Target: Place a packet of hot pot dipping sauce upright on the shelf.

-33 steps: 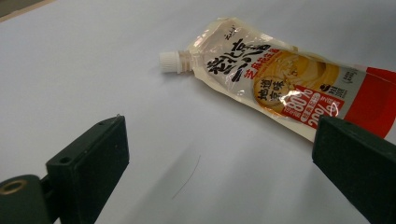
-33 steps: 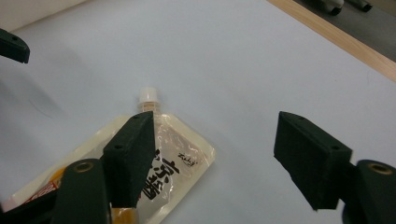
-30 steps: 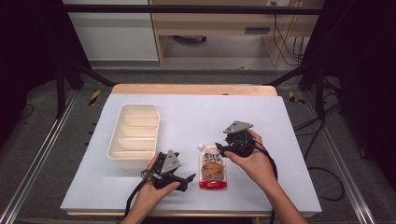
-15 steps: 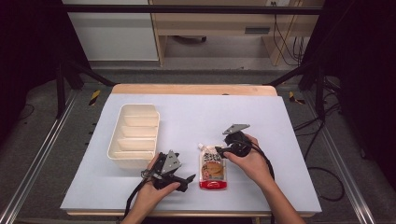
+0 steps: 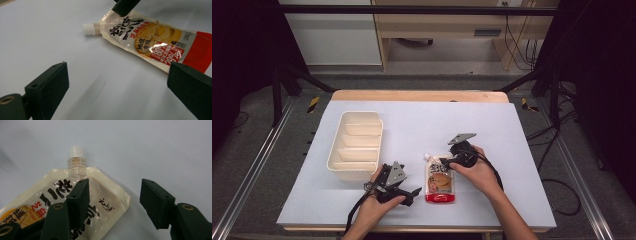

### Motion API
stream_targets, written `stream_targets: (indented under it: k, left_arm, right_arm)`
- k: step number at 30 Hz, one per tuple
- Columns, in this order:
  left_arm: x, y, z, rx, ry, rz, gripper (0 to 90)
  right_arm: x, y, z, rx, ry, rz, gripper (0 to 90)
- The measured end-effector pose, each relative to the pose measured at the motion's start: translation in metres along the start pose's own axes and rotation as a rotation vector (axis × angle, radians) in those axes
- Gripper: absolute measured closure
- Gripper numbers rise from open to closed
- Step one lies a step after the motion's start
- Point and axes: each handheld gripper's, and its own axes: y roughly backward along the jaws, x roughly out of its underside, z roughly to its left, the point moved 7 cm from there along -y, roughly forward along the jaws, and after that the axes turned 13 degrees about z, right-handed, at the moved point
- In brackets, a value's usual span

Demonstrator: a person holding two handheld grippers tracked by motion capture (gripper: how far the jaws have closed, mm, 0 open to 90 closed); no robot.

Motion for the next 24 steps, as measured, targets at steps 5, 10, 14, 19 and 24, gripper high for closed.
stream_targets:
  k: [5,10,14,19,24]
  left_arm:
    - [0.0003,-0.0009,-0.0007,0.002,-0.002,0.004,3.8]
    - [0.0008,-0.0011,-0.0002,0.001,0.0,0.007,3.9]
    - [0.0008,-0.0009,-0.0006,0.003,-0.001,0.007,3.9]
    - [0.0008,-0.0007,-0.0005,0.005,-0.003,0.006,3.9]
    - [0.0009,-0.0005,-0.0004,0.001,-0.004,0.007,4.0]
  right_arm:
    - [-0.0014,-0.0026,0.0,-0.015,-0.006,-0.006,45.9]
    - [-0.0009,-0.0053,-0.0019,-0.016,-0.007,-0.001,46.9]
    - [-0.0005,-0.0069,-0.0023,-0.024,-0.021,0.008,47.0]
    - [0.0,-0.0087,-0.0017,-0.04,-0.013,0.01,47.4]
    - [0.0006,-0.0089,0.0012,-0.05,-0.006,0.021,48.6]
